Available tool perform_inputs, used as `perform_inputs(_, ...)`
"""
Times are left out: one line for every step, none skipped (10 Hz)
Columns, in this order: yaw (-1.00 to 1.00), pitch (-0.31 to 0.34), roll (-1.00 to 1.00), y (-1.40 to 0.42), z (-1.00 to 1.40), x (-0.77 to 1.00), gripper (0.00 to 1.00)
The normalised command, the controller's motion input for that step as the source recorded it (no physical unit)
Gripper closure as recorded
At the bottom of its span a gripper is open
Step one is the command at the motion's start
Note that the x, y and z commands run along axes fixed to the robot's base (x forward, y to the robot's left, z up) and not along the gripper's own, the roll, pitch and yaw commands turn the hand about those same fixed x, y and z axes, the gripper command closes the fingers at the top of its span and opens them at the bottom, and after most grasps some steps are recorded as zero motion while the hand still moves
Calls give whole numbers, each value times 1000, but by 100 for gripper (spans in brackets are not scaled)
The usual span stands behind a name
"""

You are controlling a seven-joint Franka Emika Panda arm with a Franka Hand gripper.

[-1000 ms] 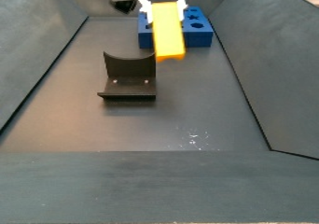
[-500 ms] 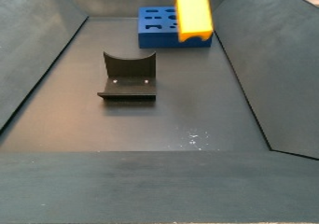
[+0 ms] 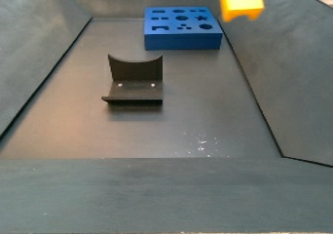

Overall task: Pick up the arch object. Move up. Place the arch object on the fixture. Regrasp the arch object. Rotate the arch object. Move to above the board. Insert the arch object.
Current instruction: Rotate the arch object.

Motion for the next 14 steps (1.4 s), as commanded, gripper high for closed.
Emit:
perform_inputs(-1000,-101,-941,0,0,0,100)
perform_inputs(-1000,-98,-945,14,2,71,100)
perform_inputs(-1000,-53,-950,78,11,3,100)
perform_inputs(-1000,-28,-947,65,15,-26,100)
perform_inputs(-1000,34,-941,40,21,-38,100)
perform_inputs(-1000,85,-936,36,20,-20,100)
perform_inputs(-1000,155,-932,32,15,-7,100)
perform_inputs(-1000,206,-928,29,16,-11,100)
perform_inputs(-1000,275,-934,26,26,-23,100)
perform_inputs(-1000,311,-941,26,29,-25,100)
perform_inputs(-1000,389,-974,24,33,-17,100)
perform_inputs(-993,443,-1000,20,31,-13,100)
perform_inputs(-934,477,-1000,23,34,-5,100)
perform_inputs(-862,503,-1000,26,37,15,100)
